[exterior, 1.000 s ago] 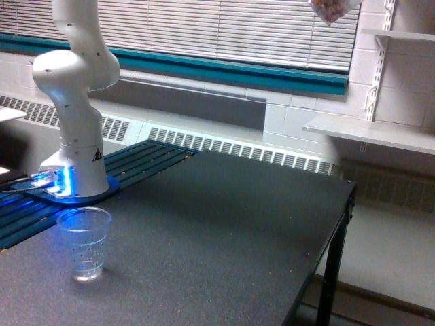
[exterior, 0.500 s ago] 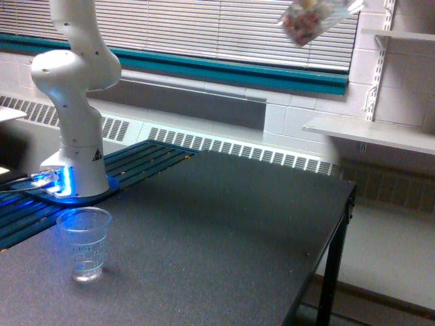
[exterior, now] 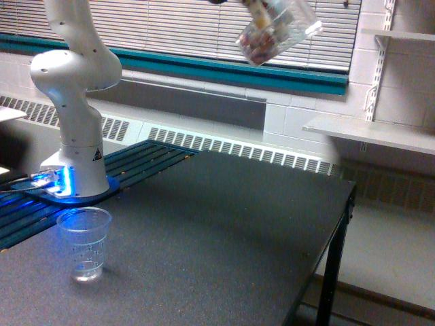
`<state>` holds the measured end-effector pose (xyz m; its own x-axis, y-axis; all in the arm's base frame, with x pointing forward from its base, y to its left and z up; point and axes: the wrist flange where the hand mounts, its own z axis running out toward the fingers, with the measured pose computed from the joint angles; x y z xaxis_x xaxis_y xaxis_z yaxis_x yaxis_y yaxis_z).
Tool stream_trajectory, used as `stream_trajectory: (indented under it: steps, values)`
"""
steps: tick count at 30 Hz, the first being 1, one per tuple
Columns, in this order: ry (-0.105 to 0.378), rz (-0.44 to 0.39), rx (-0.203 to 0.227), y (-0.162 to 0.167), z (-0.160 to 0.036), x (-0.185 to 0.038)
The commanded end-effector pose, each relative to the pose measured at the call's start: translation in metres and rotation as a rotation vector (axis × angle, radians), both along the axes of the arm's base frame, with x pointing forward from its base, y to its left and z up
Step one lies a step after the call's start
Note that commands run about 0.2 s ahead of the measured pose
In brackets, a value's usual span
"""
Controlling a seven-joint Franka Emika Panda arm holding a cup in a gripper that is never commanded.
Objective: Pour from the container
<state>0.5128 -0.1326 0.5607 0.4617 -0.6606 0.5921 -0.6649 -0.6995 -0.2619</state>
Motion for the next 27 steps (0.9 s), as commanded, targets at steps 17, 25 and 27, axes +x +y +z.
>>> stream_trajectory:
  steps: [17,25,27]
  values:
    - [0.142,-0.142,0.054,-0.036,-0.107,-0.084]
    - [0.212,-0.183,0.048,-0.029,-0.143,-0.115]
    - [0.222,-0.197,0.053,-0.028,-0.151,-0.123]
